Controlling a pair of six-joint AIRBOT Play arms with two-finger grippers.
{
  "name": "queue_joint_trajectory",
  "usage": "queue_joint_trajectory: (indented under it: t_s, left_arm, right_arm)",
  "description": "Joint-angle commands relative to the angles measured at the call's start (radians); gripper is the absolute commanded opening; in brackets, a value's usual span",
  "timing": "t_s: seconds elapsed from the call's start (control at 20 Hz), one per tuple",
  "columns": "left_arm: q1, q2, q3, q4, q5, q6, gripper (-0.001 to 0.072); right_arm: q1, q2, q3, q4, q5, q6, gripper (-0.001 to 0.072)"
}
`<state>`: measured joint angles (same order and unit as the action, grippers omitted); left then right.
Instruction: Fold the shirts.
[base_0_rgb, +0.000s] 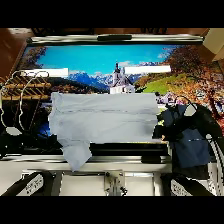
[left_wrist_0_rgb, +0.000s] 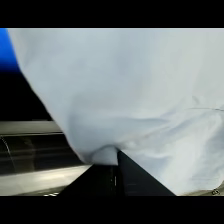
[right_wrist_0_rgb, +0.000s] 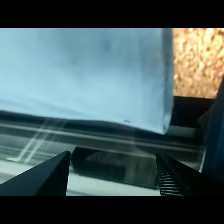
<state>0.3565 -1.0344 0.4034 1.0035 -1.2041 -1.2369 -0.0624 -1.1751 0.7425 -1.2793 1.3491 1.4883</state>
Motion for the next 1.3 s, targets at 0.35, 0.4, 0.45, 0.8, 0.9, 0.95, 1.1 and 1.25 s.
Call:
queue_joint_trajectory:
  t_s: [0.35,0.4,0.45,0.8,0.9,0.95,1.1,1.25]
  left_arm:
    - [-0.001,0.055,0.001,-0.002,-0.023,0.014,0.0029]
    - [-0.001,0.055,0.001,-0.002,-0.023,0.014,0.0029]
    - [-0.001,0.055,0.001,-0.003,-0.024,0.014,0.0029]
    - [-0.001,0.055,0.001,-0.003,-0.007,0.014,0.0029]
    - [-0.001,0.055,0.001,-0.002,-0.008,0.024,0.0029]
    - [-0.001,0.054,0.001,-0.002,-0.007,0.026,0.0029]
    - [0.000,0.054,0.008,-0.002,-0.001,0.050,0.0029]
    - [0.000,0.055,0.086,0.003,-0.039,0.173,0.0029]
  right_arm:
    - [0.004,-0.002,-0.039,-0.083,-0.180,0.083,0.0638]
    - [0.004,-0.014,-0.039,-0.075,-0.179,0.083,0.0638]
    - [0.004,-0.033,-0.039,-0.056,-0.177,0.082,0.0638]
    - [0.004,-0.087,-0.039,0.048,-0.176,0.040,0.0637]
    - [0.004,-0.087,-0.039,0.052,-0.170,0.038,0.0539]
    - [0.004,-0.087,-0.039,0.058,-0.163,0.031,0.0428]
    - [0.004,-0.087,-0.038,0.130,-0.128,-0.053,0.0179]
    - [0.003,-0.061,-0.018,0.123,-0.121,-0.088,0.0073]
